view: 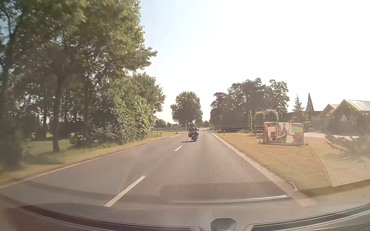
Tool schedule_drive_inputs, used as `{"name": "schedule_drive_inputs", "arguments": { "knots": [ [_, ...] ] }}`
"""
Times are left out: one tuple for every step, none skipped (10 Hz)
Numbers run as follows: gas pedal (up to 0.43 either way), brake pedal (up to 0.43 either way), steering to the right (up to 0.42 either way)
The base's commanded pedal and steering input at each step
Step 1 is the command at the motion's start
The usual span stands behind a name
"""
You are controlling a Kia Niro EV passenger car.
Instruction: Follow the waypoints while adhering to traffic rules and regulations
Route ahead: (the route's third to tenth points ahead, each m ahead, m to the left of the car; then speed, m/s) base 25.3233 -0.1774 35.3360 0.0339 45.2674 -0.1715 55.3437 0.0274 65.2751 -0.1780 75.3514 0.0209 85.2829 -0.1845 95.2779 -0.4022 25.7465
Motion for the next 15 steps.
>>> {"name": "schedule_drive_inputs", "arguments": {
  "knots": [
    [0.331, 0.006, 0.003],
    [0.331, 0.006, 0.003],
    [0.331, 0.006, 0.003],
    [0.331, 0.006, 0.003],
    [0.331, 0.006, 0.003],
    [0.331, 0.006, 0.003],
    [0.331, 0.006, 0.003],
    [0.331, 0.006, 0.003],
    [0.331, 0.006, 0.004],
    [0.331, 0.006, 0.004],
    [0.331, 0.006, 0.006],
    [0.331, 0.006, 0.008],
    [0.331, 0.006, 0.009],
    [0.331, 0.006, 0.009],
    [0.339, 0.006, 0.009]
  ]
}}
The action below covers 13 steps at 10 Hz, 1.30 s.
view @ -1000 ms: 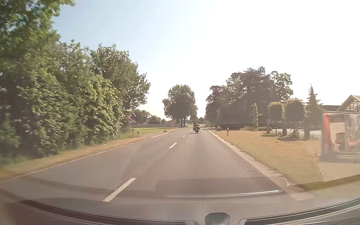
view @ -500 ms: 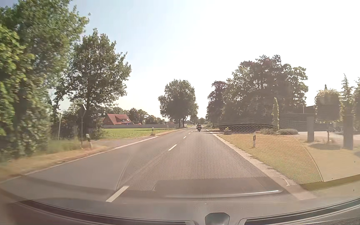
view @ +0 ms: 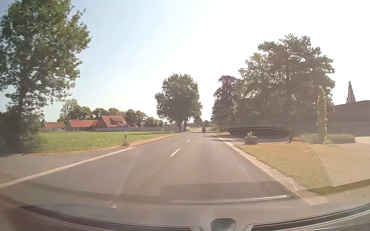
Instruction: Follow the waypoints while adhering to traffic rules and regulations
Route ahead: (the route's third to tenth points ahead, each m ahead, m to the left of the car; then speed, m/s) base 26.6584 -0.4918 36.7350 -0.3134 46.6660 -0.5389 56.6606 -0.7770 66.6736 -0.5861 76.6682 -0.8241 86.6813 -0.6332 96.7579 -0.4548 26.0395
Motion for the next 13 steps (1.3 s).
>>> {"name": "schedule_drive_inputs", "arguments": {
  "knots": [
    [0.339, 0.012, 0.008],
    [0.339, 0.006, 0.006],
    [0.339, 0.006, 0.005],
    [0.339, 0.006, 0.004],
    [0.339, 0.006, 0.004],
    [0.339, 0.006, 0.004],
    [0.339, 0.006, 0.004],
    [0.339, 0.006, 0.004],
    [0.339, 0.006, 0.004],
    [0.339, 0.006, 0.004],
    [0.339, 0.012, 0.004],
    [0.339, 0.006, 0.004],
    [0.339, 0.006, 0.004]
  ]
}}
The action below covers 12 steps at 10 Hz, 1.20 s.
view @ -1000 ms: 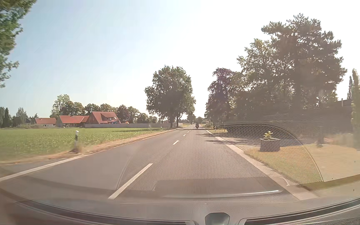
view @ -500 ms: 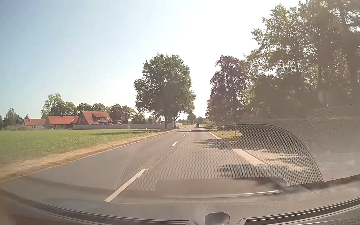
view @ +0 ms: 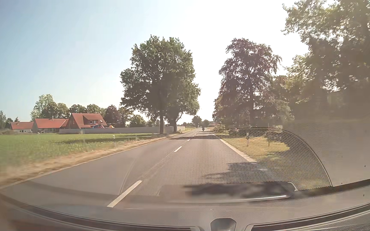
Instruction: Follow the waypoints while adhering to traffic rules and regulations
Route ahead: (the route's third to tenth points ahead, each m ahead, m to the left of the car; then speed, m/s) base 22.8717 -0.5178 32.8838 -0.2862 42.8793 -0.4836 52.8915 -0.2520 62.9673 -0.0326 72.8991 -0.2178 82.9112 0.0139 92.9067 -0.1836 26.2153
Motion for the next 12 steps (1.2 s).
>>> {"name": "schedule_drive_inputs", "arguments": {
  "knots": [
    [0.339, 0.006, 0.004],
    [0.35, 0.006, 0.004],
    [0.35, 0.006, 0.004],
    [0.35, 0.006, 0.004],
    [0.35, 0.006, 0.004],
    [0.35, 0.006, 0.004],
    [0.35, 0.006, 0.004],
    [0.35, 0.006, 0.004],
    [0.35, 0.006, 0.004],
    [0.35, 0.006, 0.004],
    [0.35, 0.006, 0.004],
    [0.35, 0.006, 0.004]
  ]
}}
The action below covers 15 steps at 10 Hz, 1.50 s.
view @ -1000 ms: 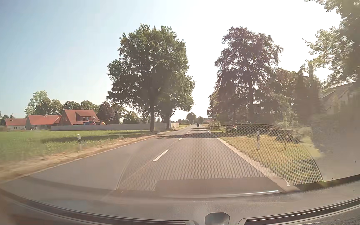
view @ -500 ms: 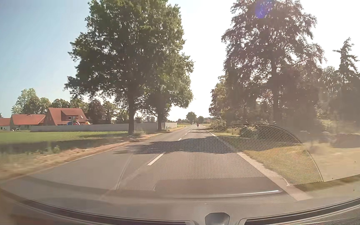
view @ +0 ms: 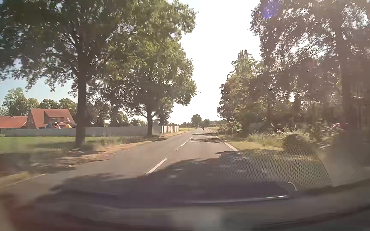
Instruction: Follow the waypoints while adhering to traffic rules and regulations
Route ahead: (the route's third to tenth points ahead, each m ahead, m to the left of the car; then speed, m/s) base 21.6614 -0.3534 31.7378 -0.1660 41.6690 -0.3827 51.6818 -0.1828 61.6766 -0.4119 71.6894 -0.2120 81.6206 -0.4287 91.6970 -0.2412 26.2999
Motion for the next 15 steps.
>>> {"name": "schedule_drive_inputs", "arguments": {
  "knots": [
    [0.35, 0.006, 0.004],
    [0.35, 0.006, 0.004],
    [0.35, 0.006, 0.004],
    [0.35, 0.006, 0.004],
    [0.35, 0.006, 0.004],
    [0.35, 0.006, 0.004],
    [0.35, 0.006, 0.004],
    [0.35, 0.006, 0.004],
    [0.35, 0.006, 0.004],
    [0.35, 0.006, 0.004],
    [0.35, 0.006, 0.004],
    [0.35, 0.006, 0.004],
    [0.358, 0.006, 0.004],
    [0.358, 0.006, 0.004],
    [0.358, 0.006, 0.004]
  ]
}}
